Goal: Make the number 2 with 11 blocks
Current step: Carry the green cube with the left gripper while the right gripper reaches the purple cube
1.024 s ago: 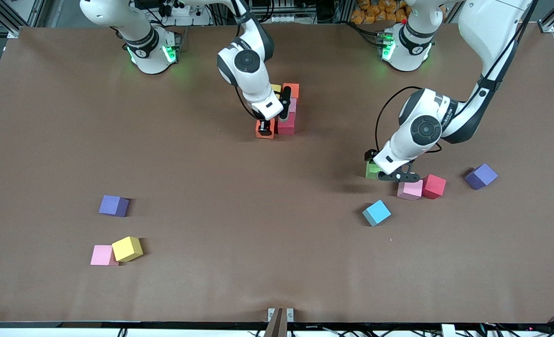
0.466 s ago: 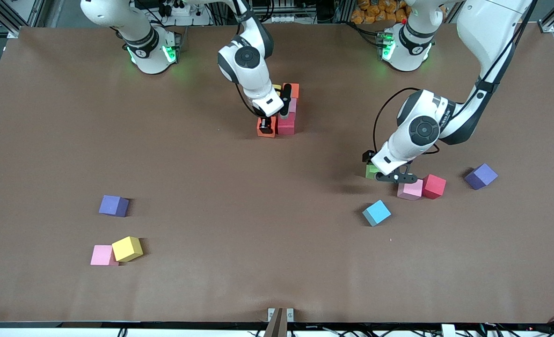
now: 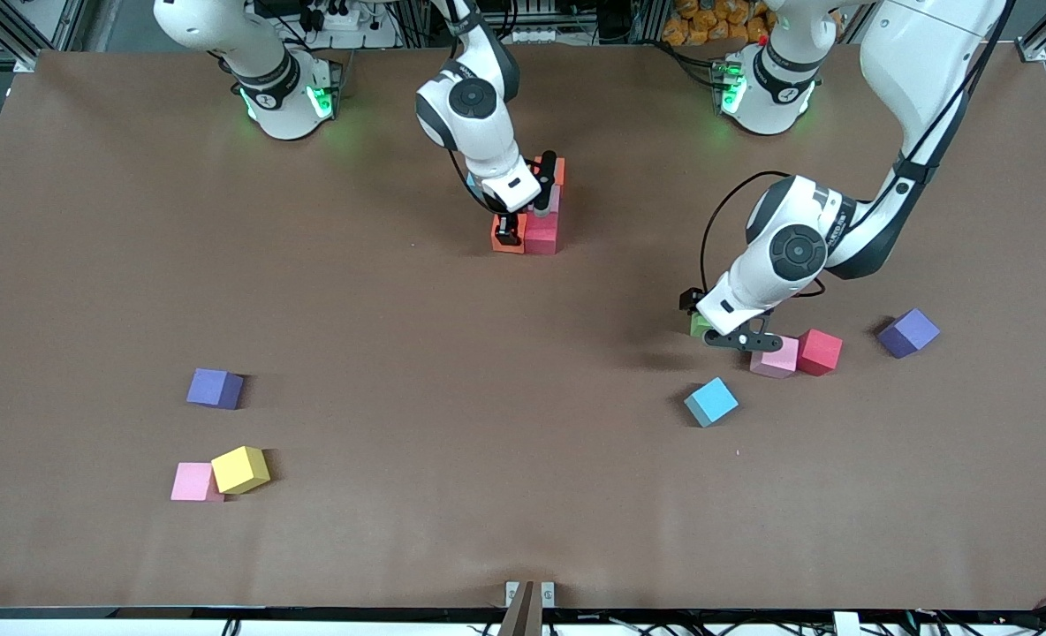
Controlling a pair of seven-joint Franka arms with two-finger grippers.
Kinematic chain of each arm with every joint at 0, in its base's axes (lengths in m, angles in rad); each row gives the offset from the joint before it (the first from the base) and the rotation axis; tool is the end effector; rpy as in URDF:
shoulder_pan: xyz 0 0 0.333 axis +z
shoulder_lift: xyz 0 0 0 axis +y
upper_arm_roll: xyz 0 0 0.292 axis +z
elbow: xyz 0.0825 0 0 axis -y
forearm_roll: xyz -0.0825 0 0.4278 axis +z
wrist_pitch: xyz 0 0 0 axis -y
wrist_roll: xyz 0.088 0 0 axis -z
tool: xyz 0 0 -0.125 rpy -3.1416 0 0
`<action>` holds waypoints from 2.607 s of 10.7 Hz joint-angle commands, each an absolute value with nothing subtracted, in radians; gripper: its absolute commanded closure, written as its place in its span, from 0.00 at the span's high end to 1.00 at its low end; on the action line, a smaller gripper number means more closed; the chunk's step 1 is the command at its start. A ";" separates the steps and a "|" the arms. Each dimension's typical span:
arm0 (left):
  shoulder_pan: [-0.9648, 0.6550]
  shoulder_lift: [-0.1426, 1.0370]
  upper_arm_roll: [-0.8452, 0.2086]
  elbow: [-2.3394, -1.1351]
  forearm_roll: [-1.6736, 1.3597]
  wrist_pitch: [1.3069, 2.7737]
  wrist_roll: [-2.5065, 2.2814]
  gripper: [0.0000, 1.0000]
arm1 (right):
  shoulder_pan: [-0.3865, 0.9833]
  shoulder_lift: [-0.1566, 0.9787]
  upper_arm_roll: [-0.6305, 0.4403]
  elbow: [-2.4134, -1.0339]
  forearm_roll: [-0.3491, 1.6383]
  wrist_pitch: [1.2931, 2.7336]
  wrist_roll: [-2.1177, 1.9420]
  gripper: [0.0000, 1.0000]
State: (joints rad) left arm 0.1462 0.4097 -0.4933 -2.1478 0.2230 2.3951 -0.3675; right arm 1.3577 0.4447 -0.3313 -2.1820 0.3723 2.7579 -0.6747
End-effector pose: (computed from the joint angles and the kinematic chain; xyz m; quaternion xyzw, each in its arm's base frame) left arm 0.5355 -0.2054 0.1470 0.9964 -0.0635 -0.0552 0.0056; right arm 0.3253 0.4922 0.1321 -0.7592 -0.6449 -0.0822 0.0294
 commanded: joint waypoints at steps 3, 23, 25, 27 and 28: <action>0.138 0.436 -0.482 -2.134 0.236 2.401 -0.325 1.00 | 1.381 0.439 -0.336 -2.204 0.391 2.787 -0.603 1.00; -0.076 0.267 -0.736 -1.951 0.288 2.091 -0.272 0.33 | 0.734 0.270 -0.451 -2.118 0.379 2.341 -1.086 1.00; -0.158 0.267 -0.738 -1.941 0.353 2.091 -0.220 0.32 | 0.649 0.285 -0.453 -2.105 0.376 2.344 -1.156 1.00; -0.230 0.279 -0.738 -1.904 0.364 2.092 -0.177 0.33 | 0.556 0.336 -0.451 -2.050 0.376 2.350 -1.277 1.00; -0.260 0.285 -0.736 -1.890 0.364 2.095 -0.166 0.33 | 0.513 0.368 -0.451 -2.011 0.376 2.352 -1.334 1.00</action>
